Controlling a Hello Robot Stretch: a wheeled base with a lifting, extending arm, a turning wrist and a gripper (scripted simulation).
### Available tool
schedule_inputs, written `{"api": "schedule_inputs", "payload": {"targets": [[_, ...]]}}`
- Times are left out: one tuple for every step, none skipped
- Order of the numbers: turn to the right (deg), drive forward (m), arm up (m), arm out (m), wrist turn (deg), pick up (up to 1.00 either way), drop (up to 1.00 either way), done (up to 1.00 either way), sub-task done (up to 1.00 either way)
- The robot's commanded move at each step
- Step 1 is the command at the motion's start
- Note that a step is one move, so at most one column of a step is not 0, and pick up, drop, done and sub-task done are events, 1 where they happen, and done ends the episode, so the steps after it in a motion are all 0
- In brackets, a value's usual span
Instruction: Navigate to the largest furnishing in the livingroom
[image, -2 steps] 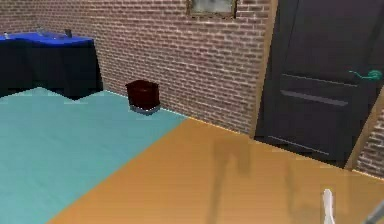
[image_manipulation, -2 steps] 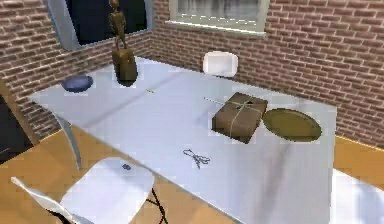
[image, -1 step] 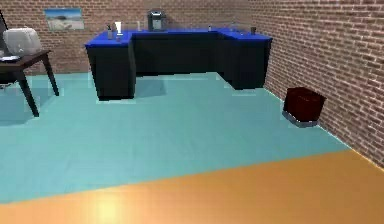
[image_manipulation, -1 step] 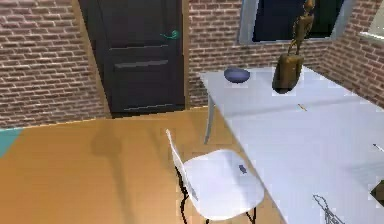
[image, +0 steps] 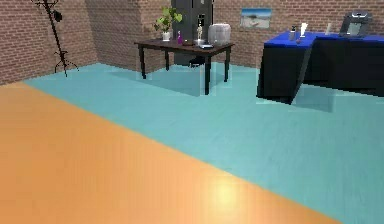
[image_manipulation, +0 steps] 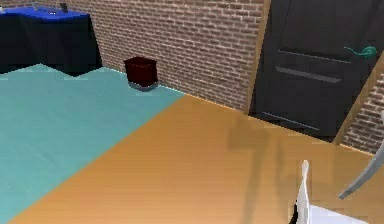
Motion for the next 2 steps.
{"api": "schedule_inputs", "payload": {"targets": [[-6.0,0.0,0.0,0.0,0.0,0.0,0.0,0.0,0.0],[0.0,0.25,0.0,0.0,0.0,0.0,0.0,0.0,0.0]]}}
